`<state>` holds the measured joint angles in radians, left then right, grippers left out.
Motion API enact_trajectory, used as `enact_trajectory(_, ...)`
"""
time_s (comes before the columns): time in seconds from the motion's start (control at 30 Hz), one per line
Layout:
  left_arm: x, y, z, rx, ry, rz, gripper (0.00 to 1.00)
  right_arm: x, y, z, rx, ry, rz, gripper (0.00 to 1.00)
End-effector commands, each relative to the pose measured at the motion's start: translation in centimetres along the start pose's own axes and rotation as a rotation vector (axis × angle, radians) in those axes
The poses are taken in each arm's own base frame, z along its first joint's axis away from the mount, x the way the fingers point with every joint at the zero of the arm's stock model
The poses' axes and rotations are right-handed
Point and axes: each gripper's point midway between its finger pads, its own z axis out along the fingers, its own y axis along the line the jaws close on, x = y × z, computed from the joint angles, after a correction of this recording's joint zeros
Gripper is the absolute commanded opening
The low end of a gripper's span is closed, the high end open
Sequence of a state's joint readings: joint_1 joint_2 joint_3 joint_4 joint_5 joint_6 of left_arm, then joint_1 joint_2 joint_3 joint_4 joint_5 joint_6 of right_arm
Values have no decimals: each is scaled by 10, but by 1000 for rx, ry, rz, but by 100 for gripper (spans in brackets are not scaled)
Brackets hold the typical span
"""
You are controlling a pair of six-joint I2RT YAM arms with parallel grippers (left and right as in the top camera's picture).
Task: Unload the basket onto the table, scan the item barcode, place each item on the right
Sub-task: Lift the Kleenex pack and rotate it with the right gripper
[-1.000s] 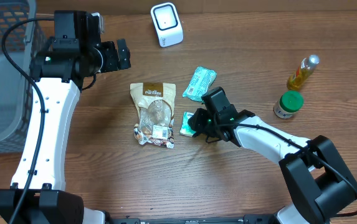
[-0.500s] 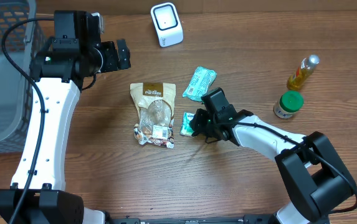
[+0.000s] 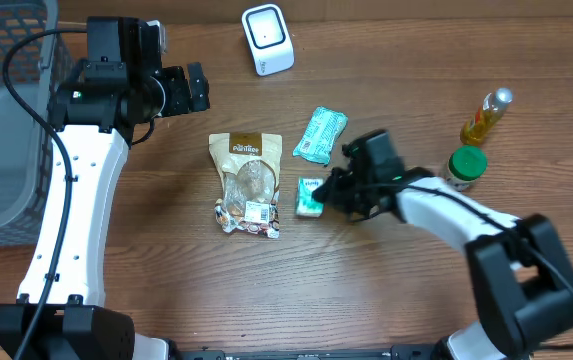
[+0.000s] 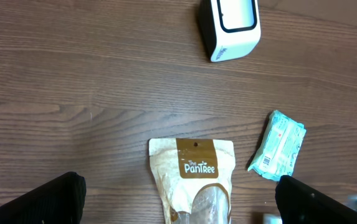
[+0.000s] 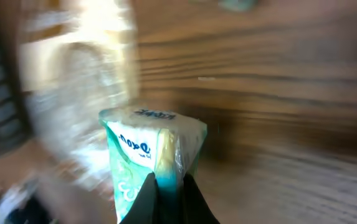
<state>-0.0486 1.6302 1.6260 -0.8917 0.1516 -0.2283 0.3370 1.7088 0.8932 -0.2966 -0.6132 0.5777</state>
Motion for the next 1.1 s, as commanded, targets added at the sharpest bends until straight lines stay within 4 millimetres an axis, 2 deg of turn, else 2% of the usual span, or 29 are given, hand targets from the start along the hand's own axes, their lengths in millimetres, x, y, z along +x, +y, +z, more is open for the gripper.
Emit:
enact_trajectory(0.0, -4, -2, -3, 0, -13, 28, 100, 21, 76, -64, -479, 108, -297, 4)
enact_trajectory(0.03, -4, -2, -3, 0, -13, 29, 100, 29, 93, -92, -641, 132, -369, 4)
enact_trajectory(0.17, -4, -2, -3, 0, -13, 29, 99, 39, 109, -135, -861, 167, -432, 4)
enact_trajectory(0.37, -4, -2, -3, 0, -13, 28, 100, 42, 113, -141, -862, 165, -438, 4)
enact_trajectory(0.57, -4, -2, -3, 0, -13, 29, 100, 59, 136, -173, -871, 123, -532, 4)
enact_trajectory(0.7, -4, -2, -3, 0, -13, 29, 100, 77, 154, -201, -877, 90, -607, 4)
enact_trajectory(0.83, -4, -2, -3, 0, -13, 29, 100, 93, 166, -219, -881, 64, -669, 4)
enact_trajectory(1.07, -4, -2, -3, 0, -13, 29, 100, 108, 174, -235, -886, 30, -743, 4)
